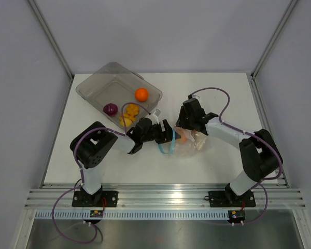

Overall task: Open the zip-top bag and remove the fake food
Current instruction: Pick up the fake fruit from the zipper food storage bag.

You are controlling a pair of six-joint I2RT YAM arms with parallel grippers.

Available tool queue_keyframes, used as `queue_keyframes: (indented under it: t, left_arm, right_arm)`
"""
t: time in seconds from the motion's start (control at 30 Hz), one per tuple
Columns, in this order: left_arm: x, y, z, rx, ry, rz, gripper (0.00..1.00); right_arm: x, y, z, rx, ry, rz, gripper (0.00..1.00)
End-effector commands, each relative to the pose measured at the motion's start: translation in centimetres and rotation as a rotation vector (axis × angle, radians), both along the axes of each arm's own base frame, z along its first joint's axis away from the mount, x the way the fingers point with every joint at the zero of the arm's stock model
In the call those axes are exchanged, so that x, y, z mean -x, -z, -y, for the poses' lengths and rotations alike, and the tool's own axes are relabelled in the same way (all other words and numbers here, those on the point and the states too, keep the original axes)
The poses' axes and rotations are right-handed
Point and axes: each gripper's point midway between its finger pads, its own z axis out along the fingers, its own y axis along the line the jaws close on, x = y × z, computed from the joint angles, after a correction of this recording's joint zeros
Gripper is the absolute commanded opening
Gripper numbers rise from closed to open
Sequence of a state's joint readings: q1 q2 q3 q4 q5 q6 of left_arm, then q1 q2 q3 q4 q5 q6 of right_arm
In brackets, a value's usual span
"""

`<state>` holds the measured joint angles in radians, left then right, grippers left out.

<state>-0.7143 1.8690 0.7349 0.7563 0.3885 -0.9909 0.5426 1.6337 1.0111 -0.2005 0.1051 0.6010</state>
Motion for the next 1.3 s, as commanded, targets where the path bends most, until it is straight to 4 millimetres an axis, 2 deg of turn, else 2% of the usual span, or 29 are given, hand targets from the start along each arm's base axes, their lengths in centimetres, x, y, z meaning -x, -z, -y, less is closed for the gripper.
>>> queue_keyframes:
  t: [0.0, 0.1, 0.2, 0.3, 0.43, 0.47, 0.6, 0.77, 1.03, 1.23, 1.27]
  left_arm:
    - [-1.0, -1.5, 0.9, 0.03, 0.002, 0.071, 0.77]
    - [-1.0, -1.6, 0.9, 0.031, 0.002, 0.072, 0.77]
    - [-0.9, -1.8, 0.9, 0.032, 0.005, 0.074, 0.77]
    - [-0.9, -1.9, 1.0, 0.034, 0.005, 0.077, 0.77]
    - [-0.9, -1.9, 1.0, 0.037, 0.007, 0.079, 0.77]
    - [-0.9, -2.0, 1.0, 0.039, 0.007, 0.081, 0.77]
    - [-0.9, -2.1, 1.0, 0.038, 0.008, 0.085, 0.78]
    - [-0.7, -2.0, 1.3, 0.035, 0.018, 0.092, 0.79]
    - [-0.8, -1.4, 1.5, 0.009, 0.013, 0.083, 0.84]
    - [-0.4, -0.6, 1.7, -0.023, 0.012, 0.063, 0.86]
    - [0.0, -0.5, 1.8, -0.027, 0.013, 0.059, 0.99]
  right_arm:
    - [0.0, -4.0, 0.7, -0.005, 0.016, 0.098, 0.46]
    - [0.5, -4.7, 1.3, 0.013, 0.024, 0.1, 0.47]
    - [1.1, -4.5, 2.1, 0.032, 0.039, 0.091, 0.47]
    - [1.6, -4.1, 2.7, 0.064, 0.053, 0.073, 0.47]
    - [1.2, -3.2, 3.8, 0.123, 0.096, 0.077, 0.48]
    - [1.0, -3.2, 3.7, 0.131, 0.092, 0.073, 0.48]
    - [0.8, -0.8, 3.2, 0.165, 0.077, 0.003, 0.48]
    - [1.5, 0.9, 2.0, 0.137, 0.036, -0.083, 0.49]
    - [2.0, 1.6, 0.1, 0.07, -0.027, -0.138, 0.52]
    - [2.0, 1.2, 0.4, 0.077, -0.014, -0.128, 0.53]
    - [1.9, 0.8, 0.4, 0.077, -0.01, -0.115, 0.53]
